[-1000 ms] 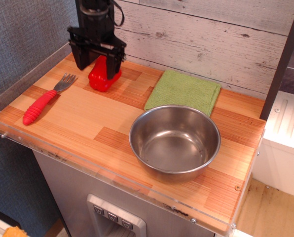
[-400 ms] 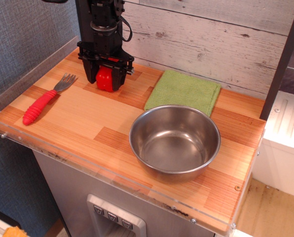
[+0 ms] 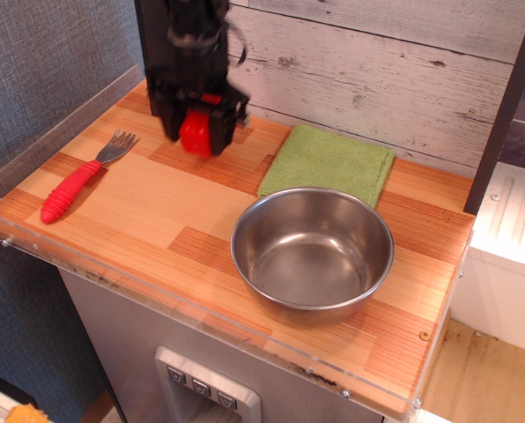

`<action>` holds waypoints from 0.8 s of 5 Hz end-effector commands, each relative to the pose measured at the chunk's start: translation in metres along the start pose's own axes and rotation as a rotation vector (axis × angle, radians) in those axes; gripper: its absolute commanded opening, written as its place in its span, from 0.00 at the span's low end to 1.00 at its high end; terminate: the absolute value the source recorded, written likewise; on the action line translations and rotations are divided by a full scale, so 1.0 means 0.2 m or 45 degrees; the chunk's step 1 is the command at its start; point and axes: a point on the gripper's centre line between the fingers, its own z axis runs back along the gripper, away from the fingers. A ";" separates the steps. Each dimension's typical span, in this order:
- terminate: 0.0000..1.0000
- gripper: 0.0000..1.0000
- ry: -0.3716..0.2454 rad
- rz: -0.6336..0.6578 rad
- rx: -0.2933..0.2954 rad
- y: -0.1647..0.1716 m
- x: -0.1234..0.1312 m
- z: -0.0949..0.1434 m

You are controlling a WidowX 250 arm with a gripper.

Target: Place the red pepper on the green cloth.

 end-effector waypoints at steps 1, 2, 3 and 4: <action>0.00 0.00 -0.171 -0.213 -0.076 -0.43 0.04 0.26; 0.00 0.00 -0.127 -0.275 -0.102 -0.59 0.05 0.18; 0.00 0.00 -0.086 -0.258 -0.123 -0.62 0.06 0.11; 0.00 0.00 -0.057 -0.218 -0.118 -0.59 0.06 0.06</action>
